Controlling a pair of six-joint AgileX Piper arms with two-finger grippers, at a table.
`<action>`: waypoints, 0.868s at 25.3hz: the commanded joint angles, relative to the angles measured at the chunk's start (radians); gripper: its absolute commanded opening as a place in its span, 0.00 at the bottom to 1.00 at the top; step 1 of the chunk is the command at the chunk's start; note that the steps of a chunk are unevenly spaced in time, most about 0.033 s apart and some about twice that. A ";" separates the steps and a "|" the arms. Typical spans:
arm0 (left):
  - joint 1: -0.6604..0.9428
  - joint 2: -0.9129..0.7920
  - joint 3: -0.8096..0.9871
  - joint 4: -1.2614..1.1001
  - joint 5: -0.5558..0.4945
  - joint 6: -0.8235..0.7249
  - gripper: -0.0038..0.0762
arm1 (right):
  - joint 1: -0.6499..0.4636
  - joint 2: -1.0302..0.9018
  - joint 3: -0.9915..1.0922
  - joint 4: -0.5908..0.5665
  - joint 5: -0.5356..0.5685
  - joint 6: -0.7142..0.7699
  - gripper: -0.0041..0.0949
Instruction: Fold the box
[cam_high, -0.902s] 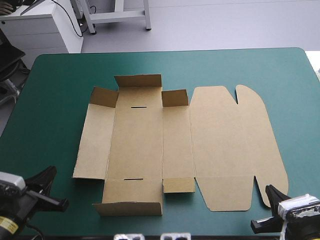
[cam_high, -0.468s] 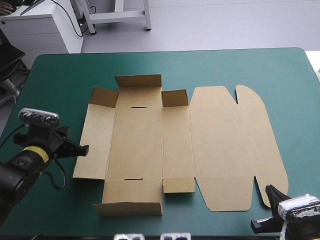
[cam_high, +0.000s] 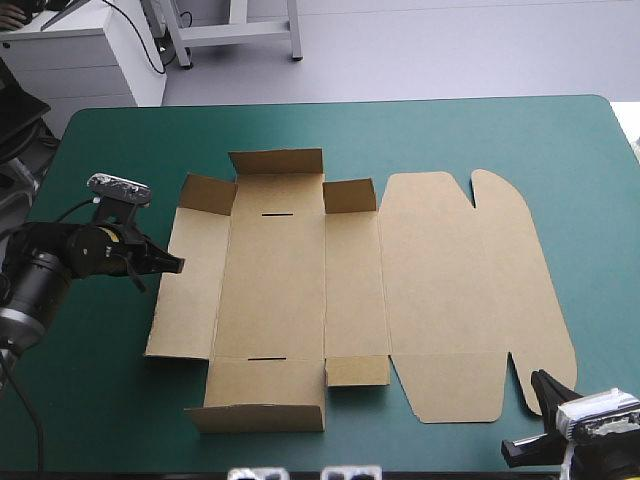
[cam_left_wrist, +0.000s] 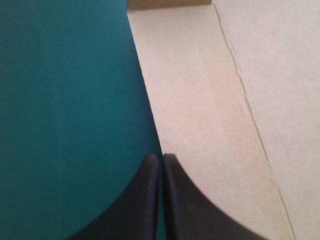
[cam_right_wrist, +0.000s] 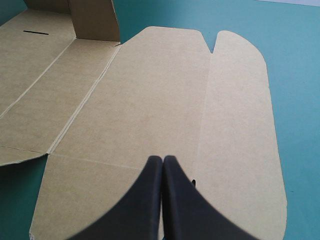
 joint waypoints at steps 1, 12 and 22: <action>0.179 0.037 -0.033 -0.276 0.028 0.282 0.07 | 0.003 -0.021 -0.021 0.016 -0.070 -0.003 0.03; 0.538 0.292 -0.033 -0.843 0.362 0.765 0.07 | 0.003 -0.021 -0.021 0.016 -0.070 -0.003 0.03; 0.538 0.408 -0.033 -0.857 0.401 0.775 0.55 | 0.003 -0.021 -0.021 0.016 -0.070 -0.003 0.03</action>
